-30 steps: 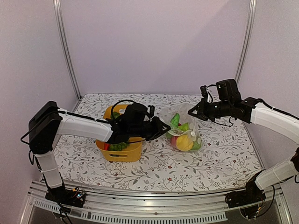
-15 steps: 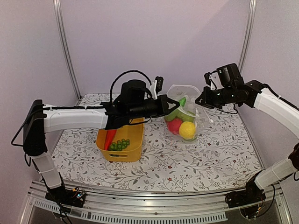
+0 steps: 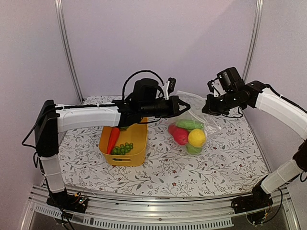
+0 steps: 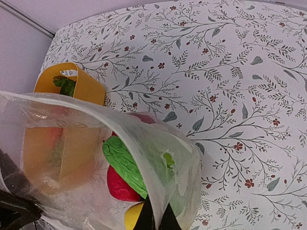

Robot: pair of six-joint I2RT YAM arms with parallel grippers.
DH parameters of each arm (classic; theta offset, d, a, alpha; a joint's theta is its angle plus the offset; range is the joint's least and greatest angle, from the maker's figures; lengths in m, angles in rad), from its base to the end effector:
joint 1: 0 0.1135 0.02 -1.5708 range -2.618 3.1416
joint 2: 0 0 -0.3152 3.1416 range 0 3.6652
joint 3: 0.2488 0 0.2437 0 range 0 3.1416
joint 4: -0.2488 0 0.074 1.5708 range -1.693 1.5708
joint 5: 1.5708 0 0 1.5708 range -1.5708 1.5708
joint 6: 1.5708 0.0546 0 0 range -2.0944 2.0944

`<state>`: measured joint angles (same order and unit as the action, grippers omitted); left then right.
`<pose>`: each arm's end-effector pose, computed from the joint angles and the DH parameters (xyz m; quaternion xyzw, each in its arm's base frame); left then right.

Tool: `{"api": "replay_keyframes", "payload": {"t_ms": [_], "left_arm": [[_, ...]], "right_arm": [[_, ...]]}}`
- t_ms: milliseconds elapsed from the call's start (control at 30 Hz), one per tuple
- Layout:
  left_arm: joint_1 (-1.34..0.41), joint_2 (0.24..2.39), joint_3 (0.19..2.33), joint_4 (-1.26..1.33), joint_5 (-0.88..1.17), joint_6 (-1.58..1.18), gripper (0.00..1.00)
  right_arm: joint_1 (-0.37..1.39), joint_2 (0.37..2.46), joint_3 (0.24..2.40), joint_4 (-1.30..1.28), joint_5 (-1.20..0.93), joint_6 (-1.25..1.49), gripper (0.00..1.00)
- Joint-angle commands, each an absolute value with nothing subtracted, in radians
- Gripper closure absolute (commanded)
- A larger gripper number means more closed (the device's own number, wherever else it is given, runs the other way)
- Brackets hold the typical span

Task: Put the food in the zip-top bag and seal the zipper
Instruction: Adjust the zipper food storage bag at the center of the board.

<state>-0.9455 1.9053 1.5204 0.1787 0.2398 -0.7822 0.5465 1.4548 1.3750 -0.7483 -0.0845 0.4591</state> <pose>0.2759 -0.4043 0.3522 0.1380 0.7618 -0.5363 0.3360 0.2630 0.1653 0.3730 -0.0560 0.9294 0.2092 0.2987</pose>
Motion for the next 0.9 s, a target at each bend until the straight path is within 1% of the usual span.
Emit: {"api": "replay_keyframes", "payload": {"t_ms": [0,167,300,400,433,500,633,733,867], "left_arm": [[-0.918,1.939,1.559,0.152,0.275,-0.812,1.0],[-0.898,1.965,1.543,0.116,0.279,-0.851,0.99],[-0.872,1.973,1.534,0.071,0.291,-0.894,0.94],[-0.87,1.951,1.531,0.069,0.297,-0.856,0.9],[-0.871,1.943,1.535,0.055,0.287,-0.839,0.87],[-0.872,1.931,1.549,0.009,0.257,-0.811,0.78],[-0.873,1.911,1.574,-0.138,0.23,-0.751,0.63],[-0.874,1.851,1.524,-0.19,0.221,-0.693,0.6],[-0.874,1.712,1.364,-0.19,0.136,-0.652,0.57]], "right_arm": [[0.54,1.427,1.397,-0.753,-0.066,0.448,1.0],[0.54,1.424,1.358,-0.728,-0.081,0.456,1.0],[0.54,1.428,1.333,-0.702,-0.099,0.467,1.0],[0.54,1.443,1.328,-0.692,-0.12,0.464,1.0],[0.541,1.447,1.325,-0.685,-0.136,0.462,1.0],[0.541,1.45,1.316,-0.672,-0.152,0.46,1.0],[0.541,1.447,1.313,-0.656,-0.171,0.473,1.0],[0.54,1.443,1.312,-0.65,-0.175,0.48,1.0],[0.541,1.443,1.297,-0.636,-0.187,0.487,1.0]]}}
